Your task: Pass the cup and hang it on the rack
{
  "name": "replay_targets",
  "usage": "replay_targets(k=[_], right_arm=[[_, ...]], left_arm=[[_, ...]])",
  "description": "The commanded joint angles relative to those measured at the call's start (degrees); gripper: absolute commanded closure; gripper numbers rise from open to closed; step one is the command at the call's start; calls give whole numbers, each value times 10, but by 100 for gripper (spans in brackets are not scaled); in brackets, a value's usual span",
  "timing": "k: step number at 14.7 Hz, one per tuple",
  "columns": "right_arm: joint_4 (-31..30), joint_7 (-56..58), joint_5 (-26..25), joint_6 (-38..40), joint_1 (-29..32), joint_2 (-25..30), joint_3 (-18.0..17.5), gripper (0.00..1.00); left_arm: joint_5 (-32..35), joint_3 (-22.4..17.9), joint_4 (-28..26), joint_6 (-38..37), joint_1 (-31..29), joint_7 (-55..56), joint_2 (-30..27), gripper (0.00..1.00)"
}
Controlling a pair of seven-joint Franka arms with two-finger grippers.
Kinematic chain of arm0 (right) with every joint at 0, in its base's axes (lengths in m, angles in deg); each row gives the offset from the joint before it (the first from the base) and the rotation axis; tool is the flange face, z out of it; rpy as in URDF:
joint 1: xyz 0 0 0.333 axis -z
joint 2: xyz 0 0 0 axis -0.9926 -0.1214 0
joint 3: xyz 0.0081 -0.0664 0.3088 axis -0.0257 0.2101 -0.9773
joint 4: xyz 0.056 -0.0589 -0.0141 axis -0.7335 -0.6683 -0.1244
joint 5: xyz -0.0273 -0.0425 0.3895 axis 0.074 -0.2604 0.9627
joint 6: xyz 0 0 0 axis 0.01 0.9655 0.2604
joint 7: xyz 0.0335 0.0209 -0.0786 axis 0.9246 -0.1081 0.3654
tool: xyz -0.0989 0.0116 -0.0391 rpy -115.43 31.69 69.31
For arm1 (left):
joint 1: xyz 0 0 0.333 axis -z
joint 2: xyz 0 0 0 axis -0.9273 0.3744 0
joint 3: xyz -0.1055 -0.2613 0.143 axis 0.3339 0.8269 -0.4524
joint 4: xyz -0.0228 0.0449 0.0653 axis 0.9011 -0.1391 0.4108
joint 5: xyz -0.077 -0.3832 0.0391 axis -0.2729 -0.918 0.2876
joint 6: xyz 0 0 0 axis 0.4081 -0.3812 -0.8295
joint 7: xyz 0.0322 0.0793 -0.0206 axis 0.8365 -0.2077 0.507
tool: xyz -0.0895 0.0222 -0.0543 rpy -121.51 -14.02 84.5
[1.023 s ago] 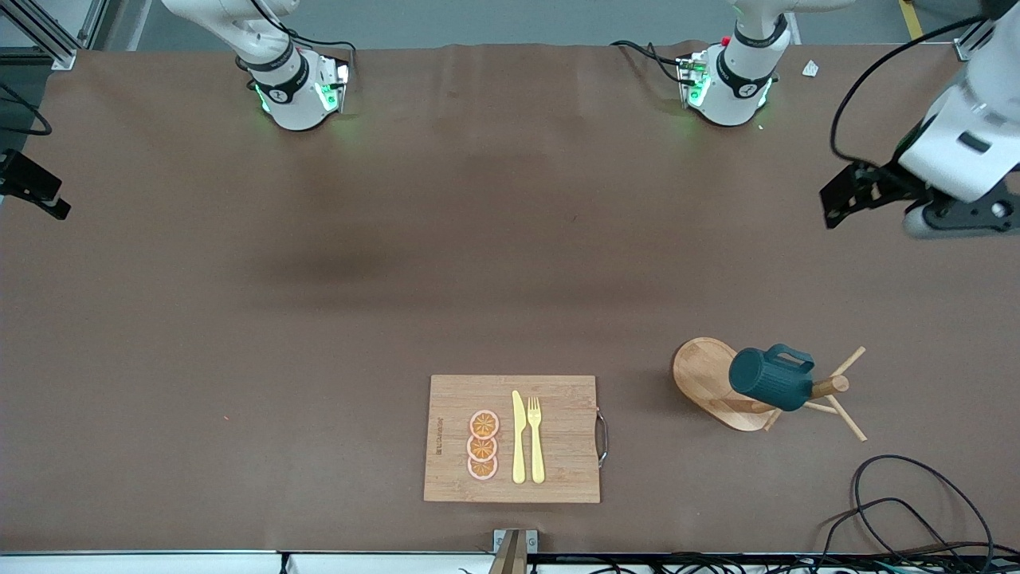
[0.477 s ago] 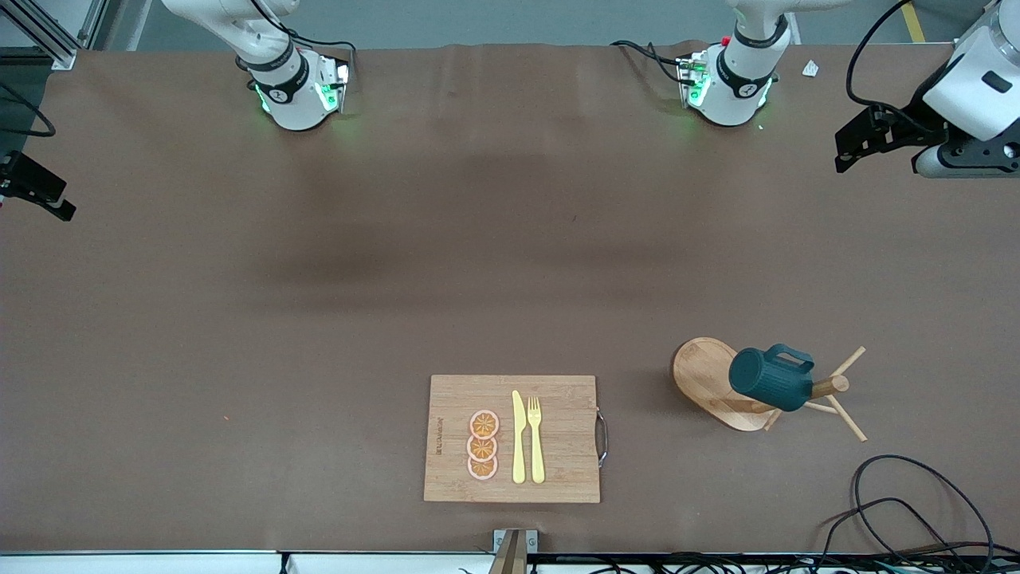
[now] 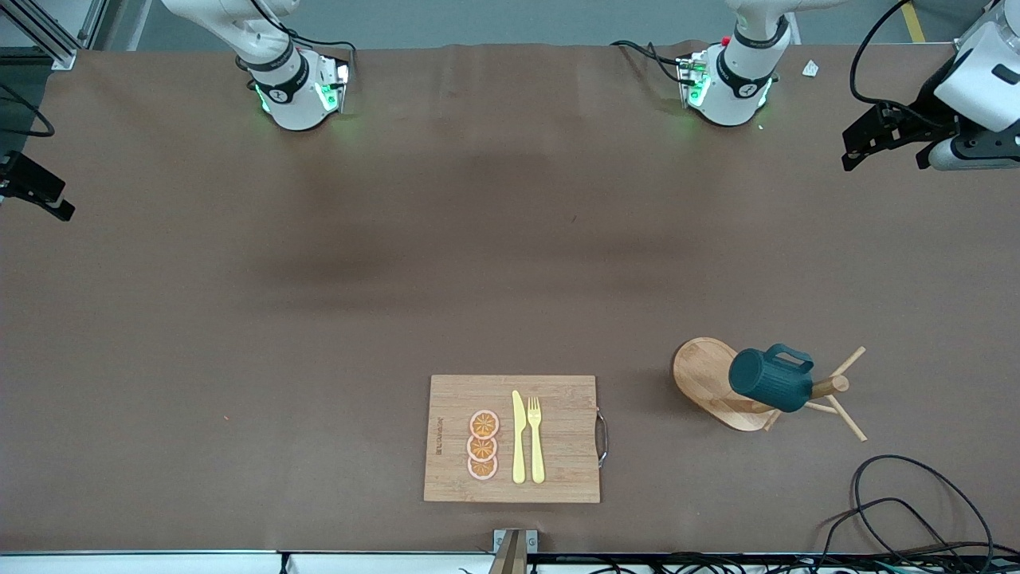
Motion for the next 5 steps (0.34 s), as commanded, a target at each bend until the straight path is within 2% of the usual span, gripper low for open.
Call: replay_targets(k=[1, 5], right_arm=[[5, 4, 10, 0, 12, -3, -8, 0], [5, 4, 10, 0, 12, -3, -8, 0]], left_arm=[[-8, 5, -5, 10, -9, -6, -12, 0], [-6, 4, 4, 8, -9, -7, -9, 0]])
